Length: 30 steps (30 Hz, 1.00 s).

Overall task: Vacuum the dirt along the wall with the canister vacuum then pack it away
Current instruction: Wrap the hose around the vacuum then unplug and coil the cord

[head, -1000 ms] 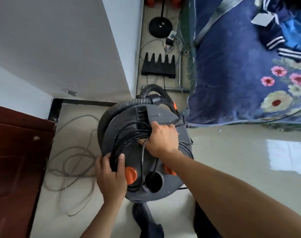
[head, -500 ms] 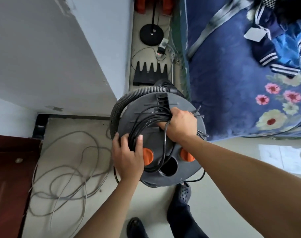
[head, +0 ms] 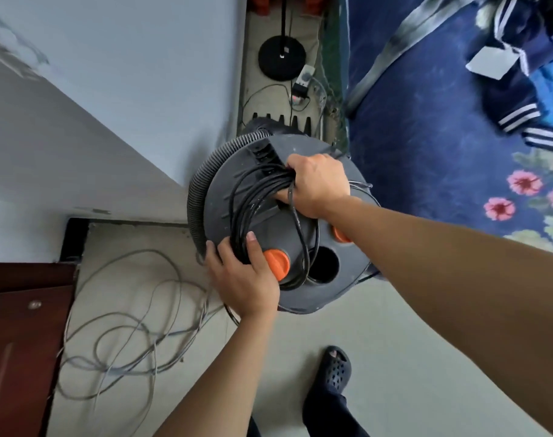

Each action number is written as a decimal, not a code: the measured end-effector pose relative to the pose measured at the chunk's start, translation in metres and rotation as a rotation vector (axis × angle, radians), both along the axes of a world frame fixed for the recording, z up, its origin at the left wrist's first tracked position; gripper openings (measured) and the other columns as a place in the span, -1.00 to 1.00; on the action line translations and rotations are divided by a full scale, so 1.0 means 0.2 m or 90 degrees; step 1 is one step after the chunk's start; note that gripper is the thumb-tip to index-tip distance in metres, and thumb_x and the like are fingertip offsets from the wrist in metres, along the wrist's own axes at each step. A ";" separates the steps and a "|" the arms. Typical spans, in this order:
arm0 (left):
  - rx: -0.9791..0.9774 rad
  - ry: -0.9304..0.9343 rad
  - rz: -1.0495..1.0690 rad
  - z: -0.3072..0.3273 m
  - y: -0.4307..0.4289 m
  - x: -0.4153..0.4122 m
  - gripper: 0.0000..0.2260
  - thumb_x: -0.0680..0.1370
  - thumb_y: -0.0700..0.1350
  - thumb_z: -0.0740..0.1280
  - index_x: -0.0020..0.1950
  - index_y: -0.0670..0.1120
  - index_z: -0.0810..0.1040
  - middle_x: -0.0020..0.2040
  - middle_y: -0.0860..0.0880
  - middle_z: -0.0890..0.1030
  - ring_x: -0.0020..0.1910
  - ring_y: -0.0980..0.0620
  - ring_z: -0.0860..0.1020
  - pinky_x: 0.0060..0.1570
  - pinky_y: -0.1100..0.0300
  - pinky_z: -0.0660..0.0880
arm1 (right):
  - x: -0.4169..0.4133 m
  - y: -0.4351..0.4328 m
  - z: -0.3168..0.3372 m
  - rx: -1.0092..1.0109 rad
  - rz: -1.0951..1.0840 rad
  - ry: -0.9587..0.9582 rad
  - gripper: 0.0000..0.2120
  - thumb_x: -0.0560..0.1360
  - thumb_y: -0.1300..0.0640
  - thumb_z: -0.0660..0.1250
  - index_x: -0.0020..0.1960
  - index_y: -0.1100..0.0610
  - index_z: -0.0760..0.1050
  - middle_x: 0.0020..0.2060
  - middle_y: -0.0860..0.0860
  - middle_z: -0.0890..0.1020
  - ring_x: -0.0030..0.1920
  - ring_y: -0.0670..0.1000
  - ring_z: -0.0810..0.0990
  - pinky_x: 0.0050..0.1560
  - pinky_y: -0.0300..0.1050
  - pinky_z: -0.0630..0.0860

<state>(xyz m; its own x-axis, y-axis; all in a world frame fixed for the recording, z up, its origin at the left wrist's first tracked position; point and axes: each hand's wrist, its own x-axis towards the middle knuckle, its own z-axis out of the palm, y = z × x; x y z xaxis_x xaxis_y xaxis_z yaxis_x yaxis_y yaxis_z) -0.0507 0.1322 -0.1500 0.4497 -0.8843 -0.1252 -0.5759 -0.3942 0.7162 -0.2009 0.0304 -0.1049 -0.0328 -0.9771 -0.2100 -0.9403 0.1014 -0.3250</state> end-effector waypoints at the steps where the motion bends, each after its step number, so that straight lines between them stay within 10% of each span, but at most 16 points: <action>1: 0.000 0.006 0.008 0.01 -0.03 -0.03 -0.43 0.52 0.26 0.09 0.17 -0.20 0.53 0.35 -0.25 0.44 0.36 -0.22 0.37 0.23 -0.13 0.39 | -0.02 -0.05 0.00 0.011 0.012 -0.003 -0.55 0.42 -0.29 0.37 0.04 0.08 0.49 -0.04 0.13 0.65 0.03 0.23 0.57 -0.07 0.01 0.42; 7: -0.003 -0.036 -0.019 -0.02 -0.08 -0.04 -0.40 0.53 0.27 0.07 0.16 -0.21 0.54 0.31 -0.22 0.49 0.26 -0.27 0.45 0.12 -0.18 0.47 | -0.10 -0.22 0.08 0.213 0.107 -0.079 -0.52 0.37 -0.39 0.36 0.03 -0.03 0.44 -0.02 -0.04 0.53 0.11 0.12 0.54 0.04 -0.03 0.44; 10: -0.007 -0.047 -0.034 -0.02 -0.08 -0.03 -0.43 0.55 0.25 0.08 0.14 -0.23 0.54 0.24 -0.24 0.53 0.21 -0.29 0.49 0.06 -0.20 0.49 | -0.21 -0.19 0.15 0.270 0.143 -0.050 -0.20 0.24 -0.48 0.40 0.36 -0.11 0.39 0.23 -0.01 0.53 0.30 0.12 0.46 0.30 0.11 0.42; 17: -0.035 -0.123 -0.178 0.02 -0.07 0.03 -0.37 0.60 0.28 -0.01 0.16 -0.26 0.50 0.07 -0.24 0.59 0.10 -0.31 0.50 0.09 -0.23 0.46 | -0.39 0.02 0.29 0.147 0.021 -0.159 -0.41 0.55 0.19 0.26 0.54 -0.02 0.24 0.50 0.07 0.31 0.47 0.09 0.30 0.42 -0.04 0.27; 23: 0.007 -0.231 -0.357 0.11 -0.06 0.14 -0.44 0.60 0.17 0.01 0.25 -0.28 0.45 0.08 -0.25 0.57 0.09 -0.26 0.53 -0.01 -0.13 0.51 | -0.09 0.33 0.11 0.100 0.089 0.003 -0.40 0.68 -0.05 0.01 0.61 0.01 -0.18 0.60 0.03 -0.15 0.58 0.04 -0.25 0.56 0.10 -0.15; 30: 0.164 -0.245 -0.410 0.24 -0.10 0.14 -0.58 0.64 0.08 0.06 0.33 -0.20 0.35 0.24 -0.15 0.47 0.24 -0.15 0.42 0.11 -0.07 0.44 | -0.10 0.27 0.20 0.182 0.097 0.018 -0.27 0.62 -0.13 0.16 0.62 -0.01 -0.19 0.60 0.02 -0.15 0.58 0.05 -0.23 0.55 0.16 -0.05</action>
